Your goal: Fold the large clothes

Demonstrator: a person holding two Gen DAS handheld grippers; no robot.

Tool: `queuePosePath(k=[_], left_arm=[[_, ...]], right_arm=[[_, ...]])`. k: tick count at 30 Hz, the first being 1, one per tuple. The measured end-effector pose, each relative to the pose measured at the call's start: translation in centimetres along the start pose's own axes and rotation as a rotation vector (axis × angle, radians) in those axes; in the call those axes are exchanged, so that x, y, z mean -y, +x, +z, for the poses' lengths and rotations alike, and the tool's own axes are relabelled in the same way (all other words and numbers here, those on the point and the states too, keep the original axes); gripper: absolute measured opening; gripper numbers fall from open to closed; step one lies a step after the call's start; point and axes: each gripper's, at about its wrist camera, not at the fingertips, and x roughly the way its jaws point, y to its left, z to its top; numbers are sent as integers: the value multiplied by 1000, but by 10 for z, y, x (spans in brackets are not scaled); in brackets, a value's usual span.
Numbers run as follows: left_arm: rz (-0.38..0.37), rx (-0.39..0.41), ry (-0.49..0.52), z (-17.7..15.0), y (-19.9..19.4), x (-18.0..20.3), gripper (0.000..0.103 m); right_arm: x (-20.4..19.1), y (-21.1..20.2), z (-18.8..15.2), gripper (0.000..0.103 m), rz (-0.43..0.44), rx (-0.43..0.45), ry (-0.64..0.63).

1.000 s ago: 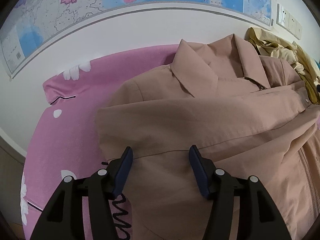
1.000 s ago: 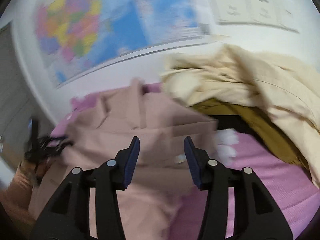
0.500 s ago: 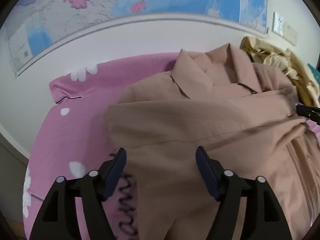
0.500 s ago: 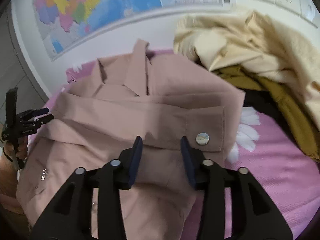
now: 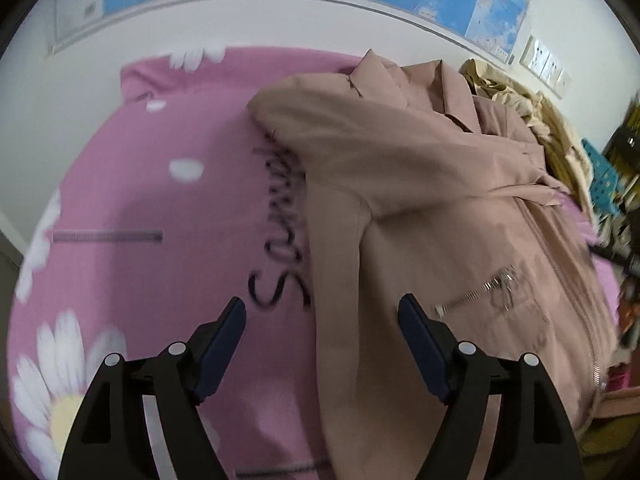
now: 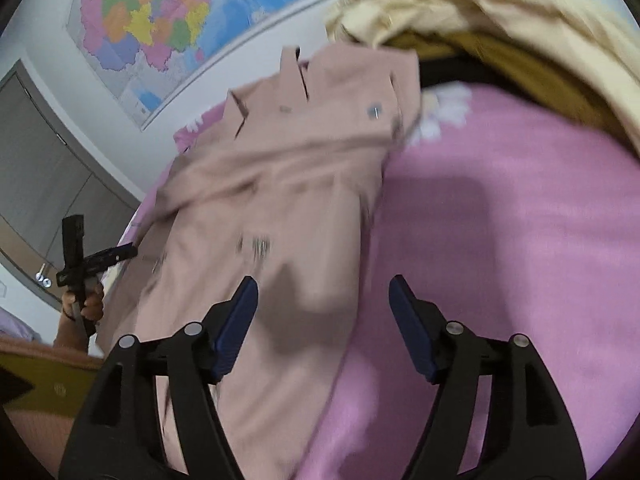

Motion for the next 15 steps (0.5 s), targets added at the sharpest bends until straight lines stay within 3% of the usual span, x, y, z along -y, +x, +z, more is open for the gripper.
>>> queuePosePath(k=[5,10,13,15], left_arm=[[-96,-20,0,-22,-12,5,80],[-140,-27,26,-42,-20,19,84],[-214,-42,26,-55,-27,26,84],[-292,-54,31,-65,-32,32,85]], right_arm=[[-11,-10,-32,71,64,3,-9],[-22,-9,-47,71,118,9,-31],[-22,-9,-53,58,176,-11,-20],[-21,-11,-57,58,204,-10,-13]])
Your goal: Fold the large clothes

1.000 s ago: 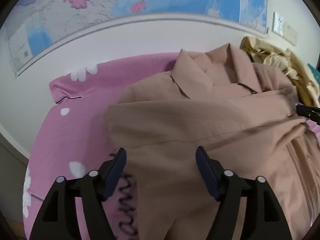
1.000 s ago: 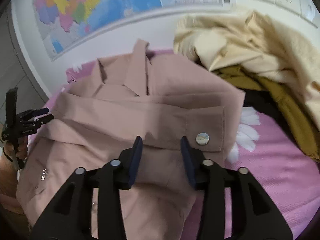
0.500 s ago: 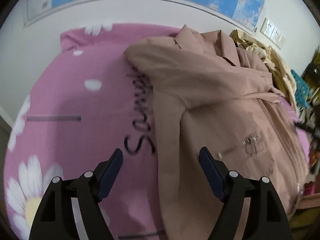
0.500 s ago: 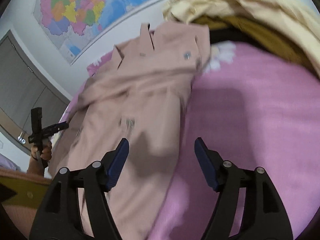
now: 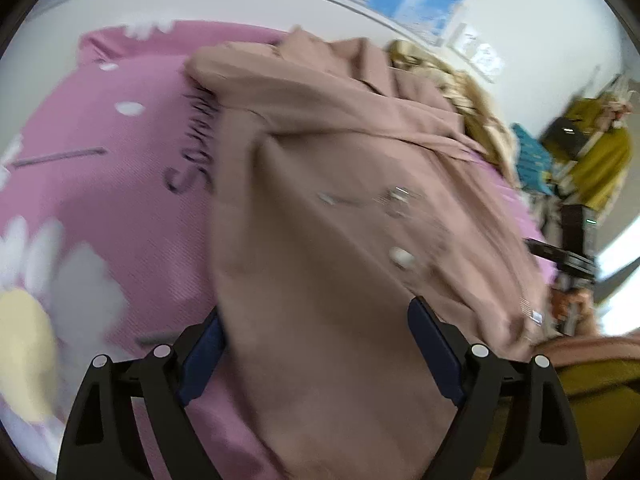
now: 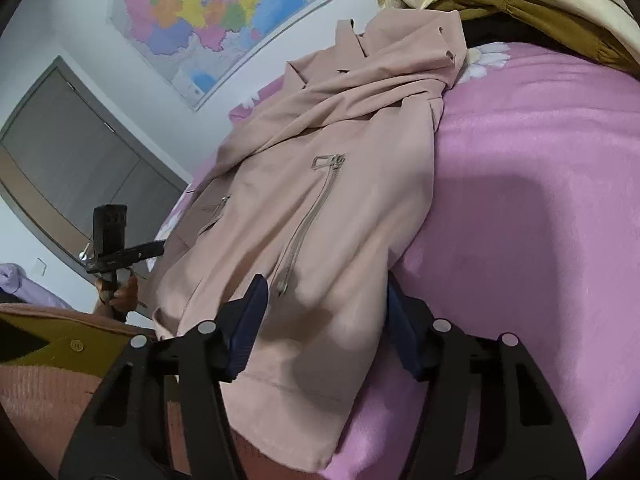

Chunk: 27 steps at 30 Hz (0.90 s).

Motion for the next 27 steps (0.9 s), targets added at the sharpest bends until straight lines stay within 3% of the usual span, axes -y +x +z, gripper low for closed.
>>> queuePosePath(k=[2,5,6,7,8,9,10,11,12,17,20,22,25,27], left_arm=[[-47,-3,18,-7,-1,6,88],[-57,21,8,-8,2,11,88],[-63,31,-7,-7,5,13,81],[-70,33,-19,-6,8,14,74],[-71,34,-34,-5,10,15,58],[-48,39,-59,-3,14,15,42],[-16,39,-78,1,17,16,32],[1,32,-88,3,19,16,15],[7,27,-116,6,19,14,12],[-52,92,-174,12,-13,8,5],[-69,132,-183,11,-40,6,4],[-54,153,-170,9,-55,4,4],[-36,109,-163,3,-49,-1,6],[-16,64,-156,-2,-36,-3,16]], right_arm=[[2,-1,-1,56,15,10,8],[-3,4,0,56,20,28,3],[-5,7,0,55,31,25,2],[-6,10,0,43,48,20,10],[-4,17,-1,20,82,-5,43],[-1,19,0,13,107,-13,63],[1,17,0,12,129,0,76],[1,11,1,10,148,19,86],[0,4,2,10,163,41,90],[-32,-57,1,6,211,205,41],[-53,-85,-7,6,209,255,-7],[-56,-86,-13,6,207,242,-28],[-35,-67,-21,7,153,161,38],[-16,-52,-27,11,144,112,95]])
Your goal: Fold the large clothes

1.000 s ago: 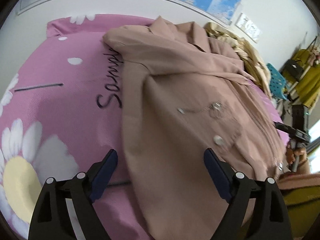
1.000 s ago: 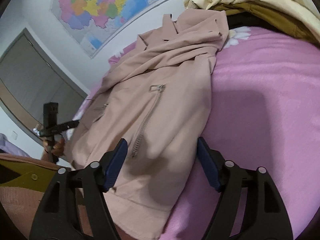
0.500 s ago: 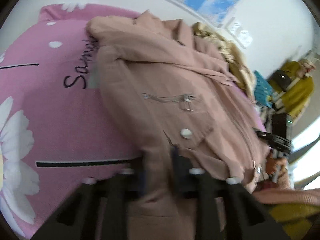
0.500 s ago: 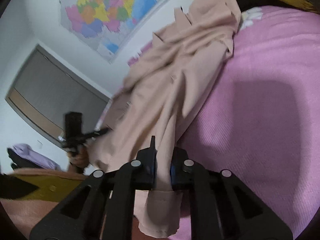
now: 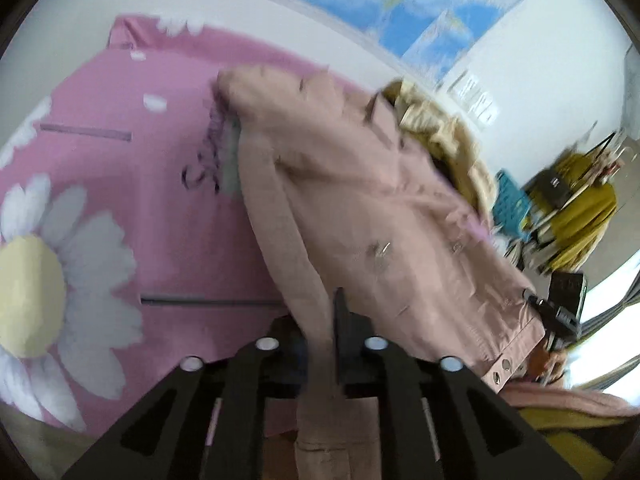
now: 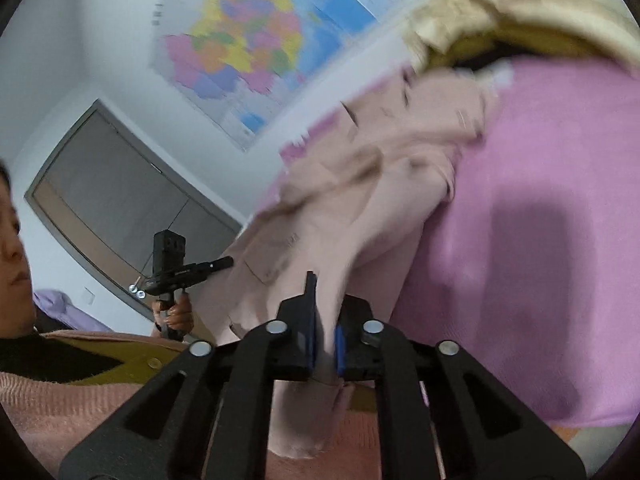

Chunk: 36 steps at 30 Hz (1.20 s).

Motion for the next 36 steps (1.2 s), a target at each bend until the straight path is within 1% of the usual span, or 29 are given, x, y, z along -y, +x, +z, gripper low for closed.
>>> queuePosePath(k=[1,2,3,4,5,7,8,11,12,13,14,15,16,17,19,22,25,28,30,32,36], left_arm=[[9,-15,1,-3,5,-3,20],[23,-44,-5,-6,13,-6,33],[28,-59,-8,-7,17,-7,40],[22,-62,-5,-10,19,-8,42],[11,-56,14,-11,18,-6,48],[10,-67,42,-13,19,-3,54],[2,-74,63,-14,19,0,60],[-5,-90,88,-14,22,5,61],[-20,-94,85,-13,23,5,54],[-48,-105,73,-14,25,4,43],[-56,-113,59,-14,27,4,22],[-53,-118,39,-14,30,3,12],[-48,-117,26,-13,30,2,9],[-53,-111,7,-11,29,1,5],[-116,-70,-34,-4,19,-1,4],[-141,-8,-44,9,2,4,3],[-174,39,-65,26,-10,6,3],[-182,72,-90,49,-19,4,3],[-188,92,-104,70,-23,5,3],[-189,100,-106,86,-29,3,3],[-145,117,-82,130,-27,8,3]], right_arm=[[6,2,-2,13,-26,-6,16],[13,6,-4,14,-44,-23,26],[16,6,-6,17,-48,-31,30],[18,7,-9,27,-47,-33,37],[20,7,-10,38,-40,-38,44],[21,8,-14,47,-39,-54,36],[21,10,-16,48,-29,-65,39],[20,22,-25,48,-10,-115,41],[20,23,-27,48,-1,-119,40],[19,24,-28,45,17,-116,43],[17,25,-28,28,49,-109,47],[13,27,-24,17,66,-103,50],[11,25,-23,9,79,-91,51],[7,22,-18,8,103,-71,48],[-2,16,-10,7,125,-44,30],[-17,6,10,7,160,15,-5],[-23,-3,36,7,178,82,-4],[-23,-5,64,7,190,136,25],[-20,-3,86,7,212,159,50],[-13,-1,105,7,201,175,79],[3,11,148,7,210,201,128]])
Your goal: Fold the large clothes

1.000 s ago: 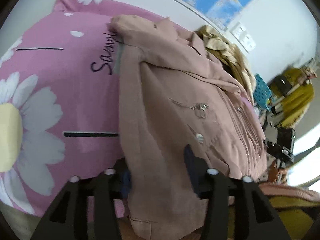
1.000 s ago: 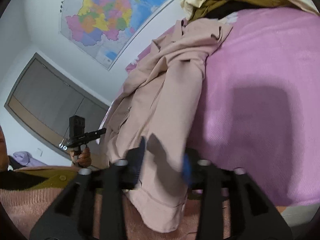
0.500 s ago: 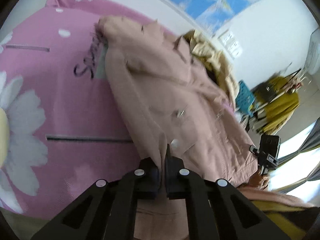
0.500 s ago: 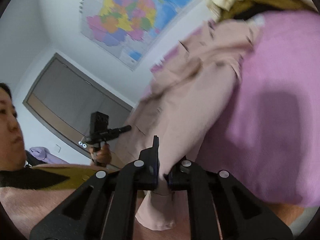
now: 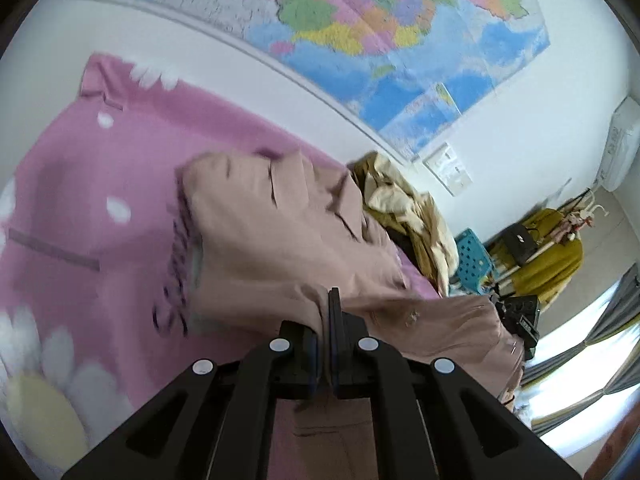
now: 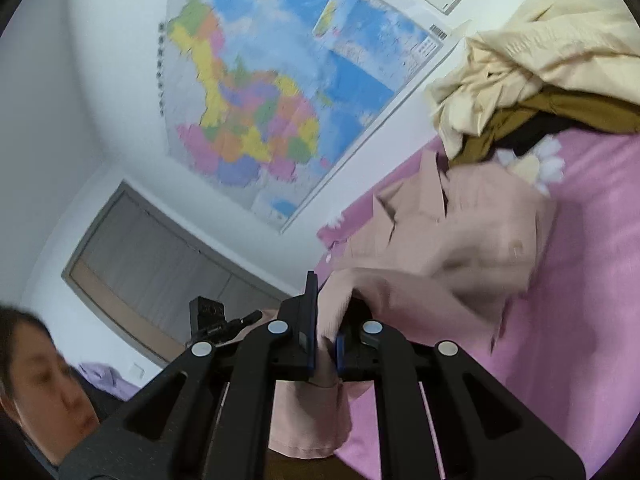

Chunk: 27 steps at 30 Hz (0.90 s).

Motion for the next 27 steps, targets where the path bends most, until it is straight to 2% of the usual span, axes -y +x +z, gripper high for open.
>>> queuePosePath(k=[5,9,16,20,21,22,23,24,25,26,27], left_arm=[[62,-20,-1,53,25,-6,4],[149,-77,-11,90,70,-22,4],[231,-139,-79,127,122,-63,4],[258,-163,-116,139,143,-80,6],[260,-169,-120,141,147,-82,10],[274,-168,-118,142,148,-84,10],[294,-157,-105,142,147,-82,16],[305,-144,-73,141,143,-78,31],[294,-124,-34,138,137,-72,39],[289,-108,-4,135,133,-67,53],[294,-86,49,130,125,-58,57]], right_arm=[[23,28,45,7,-18,17,74],[57,60,74,7,-59,5,145],[116,94,102,8,-147,2,247],[138,110,108,15,-248,-13,257],[140,112,109,17,-259,-15,256],[141,114,108,25,-272,-17,253],[140,114,108,34,-288,-18,242],[132,115,106,38,-312,-23,190],[122,115,104,48,-342,-29,129],[108,114,101,57,-373,-33,52],[98,114,97,62,-392,-37,-8]])
